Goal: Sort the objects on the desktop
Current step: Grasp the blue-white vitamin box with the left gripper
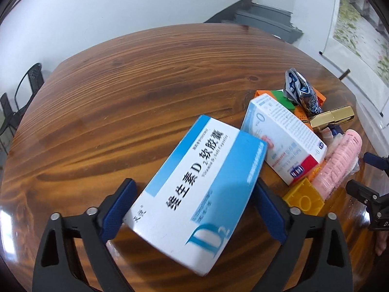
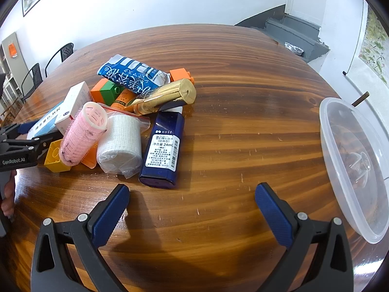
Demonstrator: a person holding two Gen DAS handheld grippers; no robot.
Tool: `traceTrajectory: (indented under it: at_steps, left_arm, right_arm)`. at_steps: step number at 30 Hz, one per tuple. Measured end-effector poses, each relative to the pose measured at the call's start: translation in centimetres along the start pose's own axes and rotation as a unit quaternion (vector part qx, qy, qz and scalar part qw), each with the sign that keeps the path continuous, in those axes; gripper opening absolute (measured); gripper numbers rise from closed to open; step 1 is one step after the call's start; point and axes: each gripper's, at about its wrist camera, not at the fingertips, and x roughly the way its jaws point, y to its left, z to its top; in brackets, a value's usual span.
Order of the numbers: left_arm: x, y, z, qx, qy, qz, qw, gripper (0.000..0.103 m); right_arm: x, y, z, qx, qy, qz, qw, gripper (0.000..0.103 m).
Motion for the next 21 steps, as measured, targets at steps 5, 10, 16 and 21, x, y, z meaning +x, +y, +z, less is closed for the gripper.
traceTrajectory:
  at_steps: [5, 10, 16, 21]
  left_arm:
    - [-0.8, -0.7, -0.7, -0.015, -0.004, 0.011, 0.9998, 0.083]
    - [-1.8, -0.8, -1.4, -0.042, -0.003, 0.004, 0.9991, 0.077]
    - [-3.4, -0.9, -1.9, -0.078, -0.016, -0.004, 0.9968, 0.075]
    - [-4.7, -1.4, -2.3, -0.091, -0.032, 0.006, 0.9953, 0.074]
  right_arm:
    - [0.3, -0.1, 0.1, 0.017, -0.01, 0.021, 1.0, 0.103]
    - [-0.3, -1.6, -0.1, 0.067, -0.034, 0.067, 0.995, 0.103]
    - [-1.0, -2.1, -0.2, 0.094, -0.06, 0.08, 0.991, 0.083]
    - [-0.3, -2.0, 0.5, 0.099, -0.058, 0.078, 0.99, 0.07]
